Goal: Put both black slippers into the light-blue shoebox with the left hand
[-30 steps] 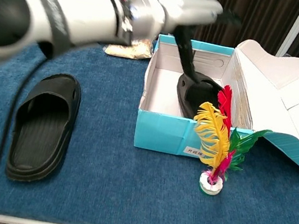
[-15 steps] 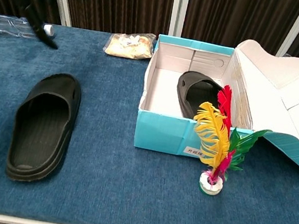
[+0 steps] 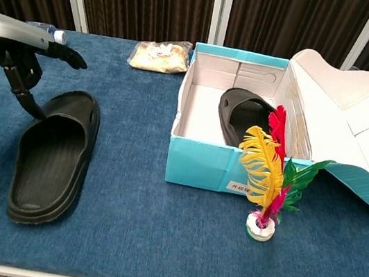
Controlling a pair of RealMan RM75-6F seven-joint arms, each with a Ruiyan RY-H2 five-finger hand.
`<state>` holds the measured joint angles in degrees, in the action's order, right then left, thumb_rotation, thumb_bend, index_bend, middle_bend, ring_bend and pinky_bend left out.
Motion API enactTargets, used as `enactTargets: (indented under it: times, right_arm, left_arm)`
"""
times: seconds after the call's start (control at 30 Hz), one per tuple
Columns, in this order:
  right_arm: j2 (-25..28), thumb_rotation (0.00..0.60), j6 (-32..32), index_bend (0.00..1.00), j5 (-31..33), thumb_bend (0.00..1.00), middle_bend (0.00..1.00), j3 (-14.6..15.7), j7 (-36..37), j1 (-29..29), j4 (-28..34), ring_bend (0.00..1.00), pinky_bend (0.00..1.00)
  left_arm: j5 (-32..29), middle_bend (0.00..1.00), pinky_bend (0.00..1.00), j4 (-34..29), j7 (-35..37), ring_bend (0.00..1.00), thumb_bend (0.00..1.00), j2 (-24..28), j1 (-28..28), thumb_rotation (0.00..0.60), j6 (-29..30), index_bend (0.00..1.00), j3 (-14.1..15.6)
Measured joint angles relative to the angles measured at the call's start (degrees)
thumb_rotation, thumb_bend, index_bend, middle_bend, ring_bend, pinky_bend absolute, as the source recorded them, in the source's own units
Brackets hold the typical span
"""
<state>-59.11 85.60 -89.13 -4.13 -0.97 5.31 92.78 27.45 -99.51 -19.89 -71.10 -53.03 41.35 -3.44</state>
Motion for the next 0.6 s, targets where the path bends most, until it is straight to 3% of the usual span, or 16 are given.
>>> enactTargets:
  times: [0.4,0.6]
  right_arm:
    - [-0.3,0.600,-0.1,0.00,0.1,0.07,0.10,0.2,1.2,0.1,-1.1,0.00,0.05]
    - [-0.6,0.600,-0.2,0.00,0.5,0.07,0.10,0.3,1.9,0.0,-1.8,0.00,0.05]
  left_arm:
    - [-20.9,0.05,0.59,4.7,-8.3,0.71,0.02,-6.7,-8.9,0.600,3.5,0.05,3.3]
    - [-28.3,0.18,0.64,7.8,-11.7,0.76,0.02,-10.0,-11.8,0.600,4.9,0.19,4.4]
